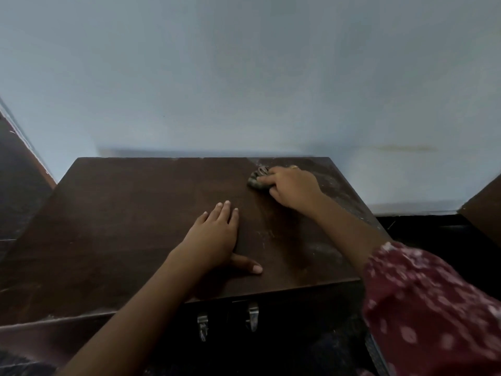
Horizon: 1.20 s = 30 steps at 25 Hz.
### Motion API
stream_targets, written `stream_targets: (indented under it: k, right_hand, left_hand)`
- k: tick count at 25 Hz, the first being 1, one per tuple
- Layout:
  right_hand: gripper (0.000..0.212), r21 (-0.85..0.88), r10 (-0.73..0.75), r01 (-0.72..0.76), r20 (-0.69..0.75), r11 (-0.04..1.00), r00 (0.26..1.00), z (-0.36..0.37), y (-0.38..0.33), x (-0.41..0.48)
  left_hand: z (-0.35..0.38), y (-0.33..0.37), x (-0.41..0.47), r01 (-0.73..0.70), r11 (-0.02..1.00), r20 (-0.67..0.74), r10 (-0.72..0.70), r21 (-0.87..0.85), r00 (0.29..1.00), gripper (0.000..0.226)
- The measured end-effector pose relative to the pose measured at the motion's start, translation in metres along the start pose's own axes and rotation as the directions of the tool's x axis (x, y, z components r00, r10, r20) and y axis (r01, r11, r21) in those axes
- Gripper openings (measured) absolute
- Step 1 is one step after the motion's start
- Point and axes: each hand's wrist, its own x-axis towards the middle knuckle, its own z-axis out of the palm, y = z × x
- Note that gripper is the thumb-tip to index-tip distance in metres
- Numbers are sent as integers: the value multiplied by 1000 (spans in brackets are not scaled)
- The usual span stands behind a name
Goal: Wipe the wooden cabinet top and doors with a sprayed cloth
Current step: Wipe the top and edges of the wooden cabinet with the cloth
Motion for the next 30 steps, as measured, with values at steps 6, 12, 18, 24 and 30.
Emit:
stream_targets:
  k: [6, 12, 18, 24, 30]
  right_hand:
    - [33, 111, 123, -123, 11, 986, 992, -4, 0, 66]
    - [36, 82, 134, -135, 7, 988, 991, -6, 5, 24]
    - [43, 59, 89, -90, 27, 994, 996, 0, 3, -63]
    - [48, 44, 56, -57, 29, 997, 998, -4, -10, -153]
    - [50, 50, -5, 3, 36, 999, 999, -4, -1, -216]
  left_hand:
    - [-2, -1, 4, 5, 999, 38, -7, 35, 999, 126]
    - [-1, 0, 0, 4, 999, 32, -5, 33, 999, 124]
    - [-2, 4, -3, 24, 1000, 28, -23, -16, 999, 122]
    - [-2, 7, -4, 67, 990, 82, -56, -127, 995, 120]
    - [-3, 32, -11, -22, 991, 30, 26, -134, 999, 110]
